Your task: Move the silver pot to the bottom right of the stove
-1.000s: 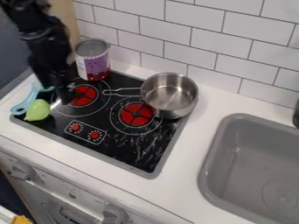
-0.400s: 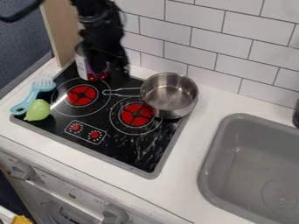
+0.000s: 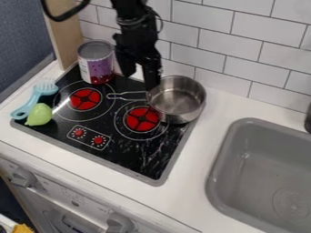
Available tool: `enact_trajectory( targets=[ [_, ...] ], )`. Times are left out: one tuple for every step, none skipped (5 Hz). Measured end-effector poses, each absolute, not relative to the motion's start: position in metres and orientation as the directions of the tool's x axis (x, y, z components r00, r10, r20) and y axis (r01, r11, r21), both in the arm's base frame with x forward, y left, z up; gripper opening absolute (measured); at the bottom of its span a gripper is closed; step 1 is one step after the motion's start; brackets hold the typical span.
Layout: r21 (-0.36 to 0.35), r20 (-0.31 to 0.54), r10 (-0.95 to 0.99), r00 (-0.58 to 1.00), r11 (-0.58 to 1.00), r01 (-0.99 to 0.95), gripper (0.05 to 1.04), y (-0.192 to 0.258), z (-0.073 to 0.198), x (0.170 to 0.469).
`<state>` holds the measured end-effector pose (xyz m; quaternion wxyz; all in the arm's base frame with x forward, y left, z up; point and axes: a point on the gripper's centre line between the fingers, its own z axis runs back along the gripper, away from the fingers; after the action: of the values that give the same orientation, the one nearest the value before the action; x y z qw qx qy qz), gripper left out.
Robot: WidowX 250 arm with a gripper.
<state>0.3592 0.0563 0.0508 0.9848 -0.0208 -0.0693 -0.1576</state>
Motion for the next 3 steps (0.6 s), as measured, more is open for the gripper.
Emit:
enact_trajectory(
  targets=[
    [-0.036,0.123,-0.286,0.95,0.956,0.292,1.001,0.054,0.036,0.366],
    [-0.02,0.1,-0.297,0.95,0.954,0.3,0.948,0.05,0.026,0.371],
    [-0.014,0.08,-0.28,0.957,0.959,0.282,0.656,0.05,0.016,0.373]
  ],
)
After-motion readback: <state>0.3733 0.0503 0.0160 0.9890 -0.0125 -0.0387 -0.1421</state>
